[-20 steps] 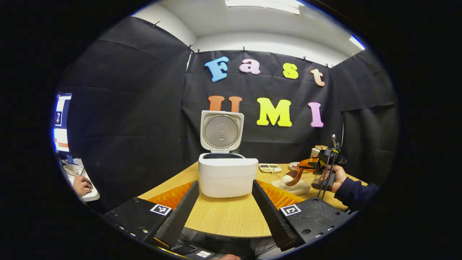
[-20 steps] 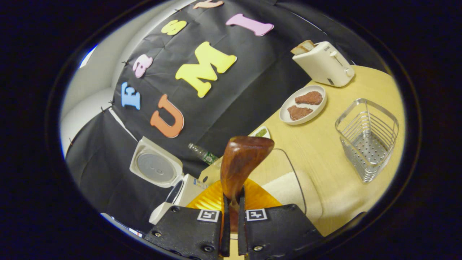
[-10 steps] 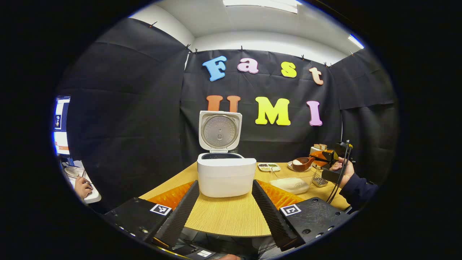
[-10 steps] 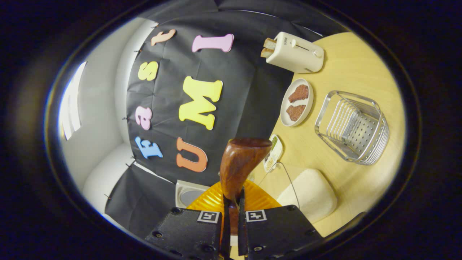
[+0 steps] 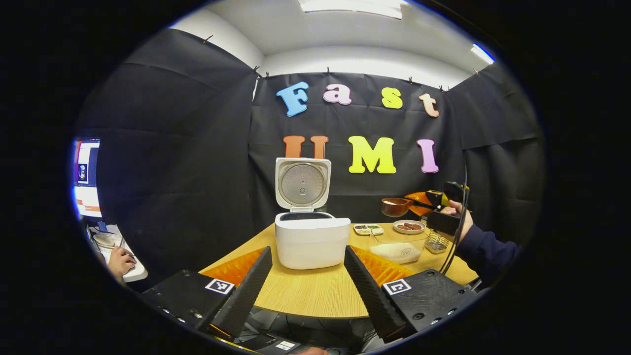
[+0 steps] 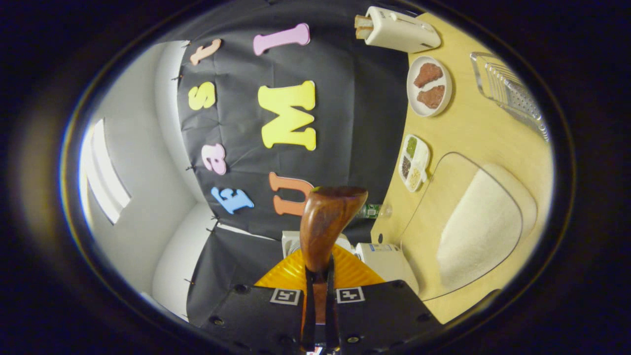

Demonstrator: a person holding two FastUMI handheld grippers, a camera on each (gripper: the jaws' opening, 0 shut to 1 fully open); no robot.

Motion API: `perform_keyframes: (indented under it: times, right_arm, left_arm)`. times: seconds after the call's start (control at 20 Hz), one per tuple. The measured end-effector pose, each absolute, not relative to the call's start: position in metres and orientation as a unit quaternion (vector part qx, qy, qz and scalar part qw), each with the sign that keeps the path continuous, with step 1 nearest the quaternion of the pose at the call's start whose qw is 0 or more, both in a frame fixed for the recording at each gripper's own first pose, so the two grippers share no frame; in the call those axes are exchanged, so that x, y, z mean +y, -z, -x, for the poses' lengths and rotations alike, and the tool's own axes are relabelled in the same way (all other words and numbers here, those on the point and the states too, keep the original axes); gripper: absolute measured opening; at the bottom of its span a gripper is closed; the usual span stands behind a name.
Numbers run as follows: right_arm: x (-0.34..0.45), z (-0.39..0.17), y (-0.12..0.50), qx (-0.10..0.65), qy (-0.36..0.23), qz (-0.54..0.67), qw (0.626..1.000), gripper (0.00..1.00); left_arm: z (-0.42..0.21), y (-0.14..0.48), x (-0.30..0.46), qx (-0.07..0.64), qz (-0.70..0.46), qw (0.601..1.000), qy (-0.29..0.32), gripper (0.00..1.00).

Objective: Close the left gripper, press the button to open the rice cooker; take a wooden spoon from the chopstick holder with the right hand, scoop a spoonful of rice and pour it into the rice cooker, then put the wooden spoon back into the chopstick holder.

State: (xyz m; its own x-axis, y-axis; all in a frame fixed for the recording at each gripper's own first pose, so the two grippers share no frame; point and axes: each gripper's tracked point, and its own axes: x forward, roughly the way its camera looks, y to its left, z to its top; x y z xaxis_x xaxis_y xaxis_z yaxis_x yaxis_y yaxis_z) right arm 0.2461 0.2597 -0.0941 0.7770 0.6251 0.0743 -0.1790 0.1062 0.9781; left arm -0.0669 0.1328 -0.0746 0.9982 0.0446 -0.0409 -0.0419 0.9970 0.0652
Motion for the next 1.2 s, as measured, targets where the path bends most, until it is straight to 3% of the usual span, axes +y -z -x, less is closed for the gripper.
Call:
perform_keyframes:
  times: [0.15,0.55,1.2]
  right_arm:
    - [0.305,-0.251,0.077,0.199,-0.296,-0.602,0.714,0.10]
    - [0.429,-0.275,0.053,0.224,-0.301,-0.557,0.741,0.13]
    - [0.536,-0.320,0.092,0.225,-0.277,-0.361,0.862,0.13]
  left_arm:
    - [0.075,0.073,0.141,0.015,-0.036,0.999,-0.025,0.94]
    - [0.089,0.086,0.180,0.015,-0.020,0.999,-0.043,0.94]
    - [0.091,0.119,0.214,0.026,0.004,0.998,-0.065,0.94]
